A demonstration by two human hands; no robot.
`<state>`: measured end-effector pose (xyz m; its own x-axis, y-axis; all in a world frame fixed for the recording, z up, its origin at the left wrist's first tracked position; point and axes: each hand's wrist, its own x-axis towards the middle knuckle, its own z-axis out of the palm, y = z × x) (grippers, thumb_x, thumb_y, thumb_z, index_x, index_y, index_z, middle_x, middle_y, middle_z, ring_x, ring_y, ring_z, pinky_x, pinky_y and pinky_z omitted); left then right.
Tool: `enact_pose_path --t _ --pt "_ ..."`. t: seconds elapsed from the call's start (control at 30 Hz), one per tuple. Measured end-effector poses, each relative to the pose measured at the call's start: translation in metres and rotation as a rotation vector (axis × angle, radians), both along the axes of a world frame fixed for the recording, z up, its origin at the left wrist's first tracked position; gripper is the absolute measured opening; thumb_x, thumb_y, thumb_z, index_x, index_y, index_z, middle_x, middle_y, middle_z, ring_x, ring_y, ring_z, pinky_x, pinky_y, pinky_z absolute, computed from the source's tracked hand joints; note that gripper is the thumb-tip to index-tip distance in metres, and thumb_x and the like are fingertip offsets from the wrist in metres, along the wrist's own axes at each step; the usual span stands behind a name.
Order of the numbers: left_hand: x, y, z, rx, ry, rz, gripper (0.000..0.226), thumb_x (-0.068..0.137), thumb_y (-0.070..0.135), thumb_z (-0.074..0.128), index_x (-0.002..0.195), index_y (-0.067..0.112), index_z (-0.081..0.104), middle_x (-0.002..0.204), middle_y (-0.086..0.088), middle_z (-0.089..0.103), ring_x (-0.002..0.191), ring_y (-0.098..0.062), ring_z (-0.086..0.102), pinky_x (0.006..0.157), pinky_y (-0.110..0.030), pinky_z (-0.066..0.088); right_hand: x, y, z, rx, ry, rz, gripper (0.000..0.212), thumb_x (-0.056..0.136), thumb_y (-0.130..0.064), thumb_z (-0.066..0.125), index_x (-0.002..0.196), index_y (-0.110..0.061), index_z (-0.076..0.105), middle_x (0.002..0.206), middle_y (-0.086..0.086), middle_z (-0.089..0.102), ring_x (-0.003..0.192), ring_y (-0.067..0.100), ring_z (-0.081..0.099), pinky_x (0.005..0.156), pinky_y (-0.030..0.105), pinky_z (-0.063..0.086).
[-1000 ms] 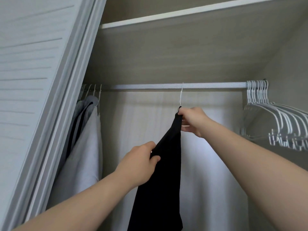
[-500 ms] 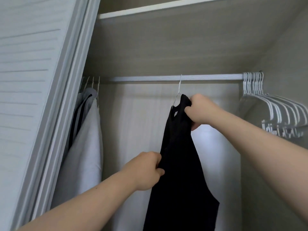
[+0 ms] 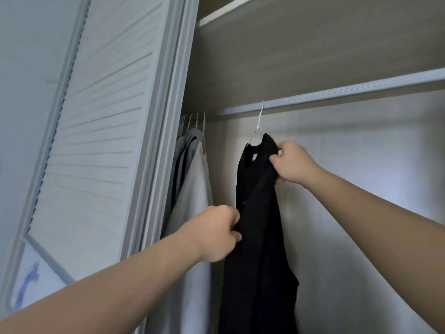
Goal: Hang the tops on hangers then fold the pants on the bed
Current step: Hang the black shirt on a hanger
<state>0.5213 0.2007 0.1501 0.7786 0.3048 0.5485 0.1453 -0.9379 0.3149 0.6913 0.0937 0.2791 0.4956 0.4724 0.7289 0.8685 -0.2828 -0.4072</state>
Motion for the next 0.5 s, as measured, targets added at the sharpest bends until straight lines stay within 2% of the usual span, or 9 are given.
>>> enact_pose_path --t 0.1,0.23,0.33,0.37,0.43,0.5 --pt "-0.006 0.015 -0.002 -0.041 -0.021 0.078 0.028 0.098 0.019 0.060 0.075 0.016 0.045 0.072 0.001 0.054 0.063 -0.017 0.051 0.059 -0.030 0.044 0.010 0.035 -0.004 -0.001 -0.003 0.048 0.024 0.096 -0.010 0.044 0.111 -0.009 0.062 0.078 0.015 0.073 0.053 0.027 0.072 0.058 0.022 0.055" --pt "-0.012 0.034 -0.002 -0.050 -0.074 0.209 0.024 0.098 0.019 0.059 0.077 0.017 0.049 0.074 0.002 0.058 0.063 -0.014 0.055 0.054 -0.025 0.042 0.017 0.090 -0.003 0.001 -0.004 0.143 0.029 0.100 -0.013 0.047 0.125 -0.008 0.060 0.103 0.023 0.072 0.056 0.032 0.071 0.056 0.027 0.056" --pt "-0.015 0.045 0.000 -0.054 -0.105 0.297 0.017 0.098 0.019 0.058 0.083 0.016 0.054 0.082 -0.001 0.061 0.071 -0.017 0.061 0.058 -0.029 0.048 0.019 0.130 0.001 -0.004 -0.011 0.207 0.024 0.099 -0.012 0.049 0.118 -0.002 0.062 0.110 0.023 0.069 0.063 0.040 0.071 0.054 0.039 0.060" --pt "-0.016 0.047 0.000 -0.051 -0.109 0.323 0.018 0.099 0.019 0.057 0.082 0.016 0.054 0.081 0.000 0.060 0.070 -0.016 0.059 0.057 -0.028 0.047 0.019 0.143 0.002 -0.008 -0.009 0.225 0.025 0.100 -0.014 0.051 0.119 -0.001 0.061 0.113 0.022 0.068 0.063 0.039 0.071 0.052 0.039 0.059" --pt "-0.017 0.053 0.001 -0.046 -0.113 0.364 0.025 0.100 0.019 0.056 0.077 0.018 0.048 0.076 0.001 0.056 0.064 -0.013 0.053 0.053 -0.025 0.040 0.020 0.169 0.005 -0.011 -0.026 0.253 0.029 0.100 -0.018 0.053 0.123 -0.002 0.060 0.117 0.020 0.066 0.059 0.033 0.068 0.046 0.028 0.052" --pt "-0.017 0.056 0.003 -0.040 -0.107 0.403 0.028 0.101 0.019 0.055 0.075 0.017 0.045 0.076 0.000 0.052 0.063 -0.013 0.048 0.053 -0.024 0.037 0.021 0.190 0.007 0.000 -0.058 0.264 0.030 0.099 -0.022 0.054 0.121 -0.003 0.061 0.116 0.018 0.066 0.061 0.028 0.067 0.049 0.020 0.047"
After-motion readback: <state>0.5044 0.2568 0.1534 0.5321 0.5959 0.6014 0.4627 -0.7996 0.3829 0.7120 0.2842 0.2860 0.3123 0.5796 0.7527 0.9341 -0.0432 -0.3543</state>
